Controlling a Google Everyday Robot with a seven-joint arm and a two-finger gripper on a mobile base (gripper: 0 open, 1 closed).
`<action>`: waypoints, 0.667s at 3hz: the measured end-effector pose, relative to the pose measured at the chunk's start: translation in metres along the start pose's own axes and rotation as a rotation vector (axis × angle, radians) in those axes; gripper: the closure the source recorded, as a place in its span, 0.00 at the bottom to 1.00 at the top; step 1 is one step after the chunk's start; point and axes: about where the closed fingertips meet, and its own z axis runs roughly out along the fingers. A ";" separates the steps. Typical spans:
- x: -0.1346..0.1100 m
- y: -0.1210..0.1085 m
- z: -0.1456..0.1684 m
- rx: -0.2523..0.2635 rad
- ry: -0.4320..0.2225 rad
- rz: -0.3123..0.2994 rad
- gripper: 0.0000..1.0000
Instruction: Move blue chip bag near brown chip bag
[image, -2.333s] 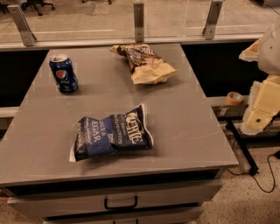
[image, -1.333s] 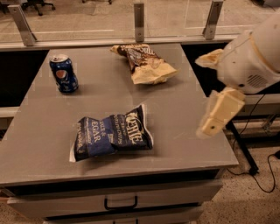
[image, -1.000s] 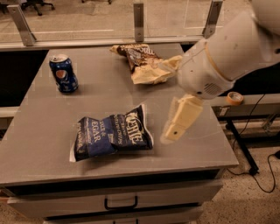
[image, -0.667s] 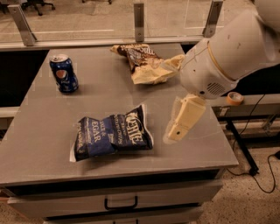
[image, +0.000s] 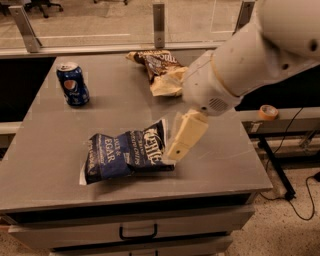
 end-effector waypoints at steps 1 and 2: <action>-0.020 0.000 0.037 0.002 -0.060 0.015 0.00; -0.025 0.008 0.071 -0.002 -0.069 0.033 0.00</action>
Offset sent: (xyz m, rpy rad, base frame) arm 0.0070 0.0891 -0.0773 0.0838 0.0459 -0.0234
